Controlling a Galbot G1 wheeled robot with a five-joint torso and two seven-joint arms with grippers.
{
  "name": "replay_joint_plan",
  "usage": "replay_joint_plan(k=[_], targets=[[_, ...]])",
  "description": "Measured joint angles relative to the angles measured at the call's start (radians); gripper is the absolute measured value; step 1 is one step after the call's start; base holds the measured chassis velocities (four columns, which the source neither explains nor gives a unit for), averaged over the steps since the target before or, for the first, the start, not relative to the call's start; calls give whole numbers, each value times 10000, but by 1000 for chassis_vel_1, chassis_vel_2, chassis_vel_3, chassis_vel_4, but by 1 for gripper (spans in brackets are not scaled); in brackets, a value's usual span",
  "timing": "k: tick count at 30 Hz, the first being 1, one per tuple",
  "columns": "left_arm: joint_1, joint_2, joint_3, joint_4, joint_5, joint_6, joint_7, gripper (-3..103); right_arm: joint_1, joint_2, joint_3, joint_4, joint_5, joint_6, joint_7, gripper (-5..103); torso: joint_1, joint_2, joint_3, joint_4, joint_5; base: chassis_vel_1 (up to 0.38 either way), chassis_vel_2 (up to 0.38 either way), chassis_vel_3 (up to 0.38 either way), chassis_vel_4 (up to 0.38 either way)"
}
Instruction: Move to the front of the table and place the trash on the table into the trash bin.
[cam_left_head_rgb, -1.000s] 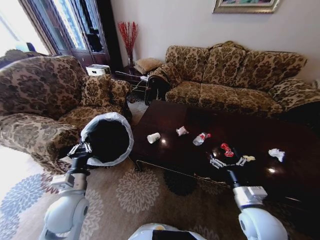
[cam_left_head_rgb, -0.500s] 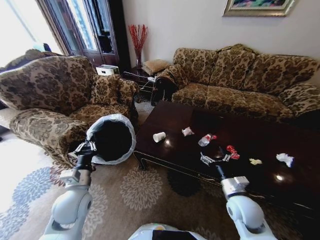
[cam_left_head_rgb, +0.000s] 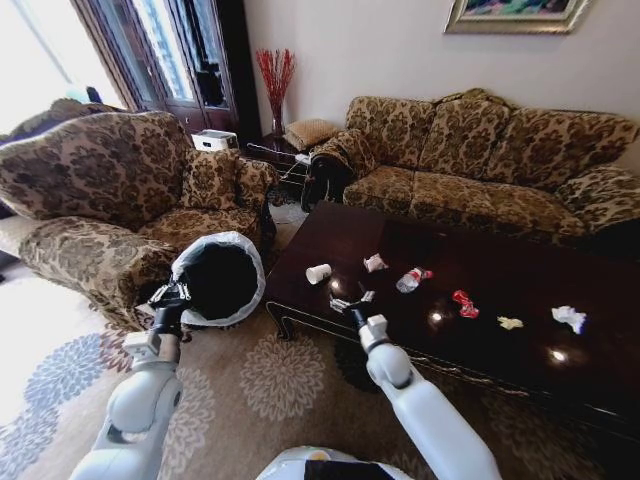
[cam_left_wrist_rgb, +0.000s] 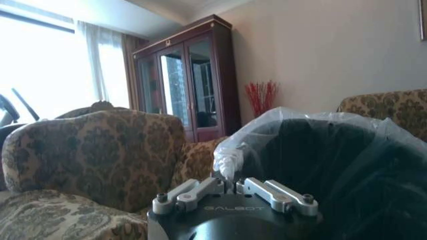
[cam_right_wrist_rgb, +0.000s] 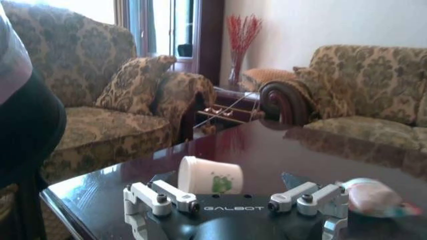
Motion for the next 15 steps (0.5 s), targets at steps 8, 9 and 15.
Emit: replay_joint_plan(k=[8,9,15], targets=[[-251,59,59,282,-20,20,16,4,1889,1330,-1056,-2441,46,212,691,100,0,0,-1,4,0,0,0,0,0],[-273,67,86,282,-18,26,30,4,2190,1632,-1092,-2933,-52,309,874,100,0,0,-1,3,0,0,0,0,0],[-205,85,72,211,-11,41,40,4,2691,2388,-1002,-4158,-272,386,1286,100,0,0,-2,3,1,0,0,0,0]])
